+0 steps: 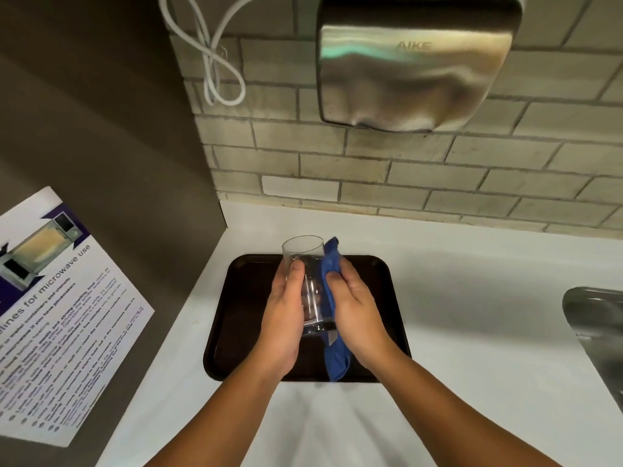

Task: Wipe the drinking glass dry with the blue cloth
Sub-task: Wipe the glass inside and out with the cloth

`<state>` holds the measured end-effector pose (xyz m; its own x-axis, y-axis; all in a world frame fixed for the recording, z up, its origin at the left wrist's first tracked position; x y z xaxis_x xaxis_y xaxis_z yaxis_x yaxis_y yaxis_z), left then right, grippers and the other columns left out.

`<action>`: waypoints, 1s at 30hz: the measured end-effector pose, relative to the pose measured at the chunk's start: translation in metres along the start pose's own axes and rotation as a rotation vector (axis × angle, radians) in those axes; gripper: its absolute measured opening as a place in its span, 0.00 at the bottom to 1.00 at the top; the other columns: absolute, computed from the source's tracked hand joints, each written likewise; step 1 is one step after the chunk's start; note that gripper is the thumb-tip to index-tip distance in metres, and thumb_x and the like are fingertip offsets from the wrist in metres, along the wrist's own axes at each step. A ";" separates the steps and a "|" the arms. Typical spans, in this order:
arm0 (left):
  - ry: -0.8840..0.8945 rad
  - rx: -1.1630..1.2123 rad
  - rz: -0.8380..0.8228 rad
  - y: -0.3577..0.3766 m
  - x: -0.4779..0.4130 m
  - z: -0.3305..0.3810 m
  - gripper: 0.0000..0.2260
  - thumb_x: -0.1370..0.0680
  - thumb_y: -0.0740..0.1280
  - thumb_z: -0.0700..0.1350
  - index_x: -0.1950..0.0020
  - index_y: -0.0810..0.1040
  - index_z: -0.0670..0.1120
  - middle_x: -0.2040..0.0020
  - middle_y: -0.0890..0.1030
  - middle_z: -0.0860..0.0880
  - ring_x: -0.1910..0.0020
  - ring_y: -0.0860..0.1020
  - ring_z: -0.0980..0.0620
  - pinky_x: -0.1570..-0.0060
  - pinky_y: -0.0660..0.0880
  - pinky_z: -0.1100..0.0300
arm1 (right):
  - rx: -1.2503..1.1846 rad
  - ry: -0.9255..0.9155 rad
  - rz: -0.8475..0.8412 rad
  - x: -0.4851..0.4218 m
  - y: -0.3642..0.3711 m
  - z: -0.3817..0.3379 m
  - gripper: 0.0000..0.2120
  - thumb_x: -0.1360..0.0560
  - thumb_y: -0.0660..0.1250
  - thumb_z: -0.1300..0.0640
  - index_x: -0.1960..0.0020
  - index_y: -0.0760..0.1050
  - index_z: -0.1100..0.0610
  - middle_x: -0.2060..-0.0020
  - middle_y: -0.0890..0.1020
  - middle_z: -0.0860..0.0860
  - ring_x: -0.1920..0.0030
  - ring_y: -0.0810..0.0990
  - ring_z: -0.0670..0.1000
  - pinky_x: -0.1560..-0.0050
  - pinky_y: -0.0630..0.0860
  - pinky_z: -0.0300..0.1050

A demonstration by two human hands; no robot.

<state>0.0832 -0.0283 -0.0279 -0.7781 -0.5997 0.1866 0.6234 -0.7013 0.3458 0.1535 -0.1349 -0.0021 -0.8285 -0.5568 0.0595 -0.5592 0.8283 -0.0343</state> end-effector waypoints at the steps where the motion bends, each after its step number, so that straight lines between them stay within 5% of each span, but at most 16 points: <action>1: 0.003 0.001 -0.001 0.000 0.000 0.001 0.20 0.12 0.63 0.60 0.20 0.75 0.60 0.36 0.90 0.50 0.37 0.89 0.49 0.32 0.82 0.40 | 0.019 -0.033 -0.009 0.003 0.004 -0.002 0.18 0.11 0.59 0.53 0.28 0.77 0.35 0.38 0.88 0.44 0.39 0.88 0.47 0.40 0.84 0.41; 4: 0.009 0.004 -0.001 -0.001 -0.001 0.003 0.20 0.15 0.66 0.62 0.23 0.76 0.64 0.39 0.91 0.53 0.40 0.90 0.51 0.39 0.85 0.47 | -0.052 -0.034 -0.021 0.006 0.007 0.006 0.20 0.13 0.59 0.50 0.24 0.73 0.33 0.29 0.84 0.45 0.31 0.84 0.47 0.32 0.80 0.44; 8: -0.047 -0.008 -0.004 0.001 0.002 0.002 0.11 0.22 0.71 0.65 0.42 0.80 0.79 0.43 0.92 0.57 0.44 0.91 0.54 0.50 0.87 0.55 | -0.230 0.167 -0.003 0.003 0.000 0.025 0.16 0.11 0.59 0.52 0.30 0.81 0.43 0.41 0.91 0.51 0.40 0.90 0.53 0.43 0.85 0.46; 12: -0.065 -0.019 0.013 0.000 0.001 0.000 0.17 0.17 0.73 0.59 0.28 0.78 0.68 0.39 0.91 0.51 0.41 0.90 0.48 0.37 0.85 0.40 | -0.161 0.070 -0.014 0.007 0.003 0.012 0.17 0.13 0.60 0.51 0.29 0.80 0.38 0.38 0.89 0.47 0.38 0.88 0.48 0.42 0.84 0.40; 15: -0.054 -0.014 -0.003 0.004 0.001 0.004 0.15 0.14 0.69 0.56 0.26 0.78 0.62 0.39 0.91 0.49 0.40 0.90 0.46 0.37 0.85 0.41 | 0.002 -0.117 -0.049 0.012 0.009 -0.002 0.21 0.11 0.59 0.52 0.23 0.73 0.34 0.28 0.81 0.42 0.29 0.80 0.39 0.33 0.77 0.32; 17: -0.075 0.007 -0.017 0.006 0.001 0.005 0.17 0.14 0.69 0.56 0.25 0.78 0.61 0.37 0.91 0.48 0.38 0.90 0.45 0.38 0.85 0.42 | -0.063 -0.103 -0.035 0.011 0.005 -0.002 0.21 0.10 0.58 0.55 0.21 0.73 0.38 0.27 0.82 0.45 0.28 0.81 0.43 0.31 0.79 0.38; 20: -0.139 0.079 -0.036 0.010 0.006 0.008 0.24 0.18 0.71 0.61 0.23 0.78 0.56 0.34 0.89 0.45 0.36 0.89 0.43 0.38 0.85 0.44 | -0.310 0.101 0.018 0.008 -0.003 0.007 0.16 0.11 0.60 0.53 0.30 0.82 0.44 0.39 0.90 0.53 0.36 0.88 0.56 0.44 0.86 0.44; 25: -0.218 0.119 0.001 0.006 0.008 0.006 0.25 0.14 0.65 0.63 0.29 0.85 0.47 0.37 0.90 0.40 0.40 0.90 0.43 0.49 0.88 0.52 | -0.512 0.183 0.076 0.016 0.000 0.019 0.16 0.14 0.61 0.52 0.33 0.84 0.51 0.38 0.89 0.60 0.35 0.88 0.61 0.35 0.83 0.58; 30: -0.218 0.161 -0.015 0.005 0.004 0.003 0.26 0.14 0.63 0.66 0.35 0.89 0.49 0.34 0.89 0.39 0.36 0.88 0.39 0.41 0.86 0.46 | -0.364 0.011 0.092 0.025 -0.005 0.002 0.18 0.14 0.59 0.53 0.35 0.85 0.42 0.40 0.90 0.52 0.38 0.89 0.55 0.40 0.85 0.47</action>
<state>0.0832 -0.0333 -0.0228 -0.7961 -0.4808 0.3676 0.6052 -0.6288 0.4882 0.1358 -0.1531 -0.0021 -0.8734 -0.4799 0.0832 -0.4334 0.8437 0.3169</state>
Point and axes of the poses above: each hand's wrist, its own x-axis away from the middle knuckle, its own y-axis out of the palm, z = x × y, the point moved 9 cm from there along -x, towards the middle knuckle
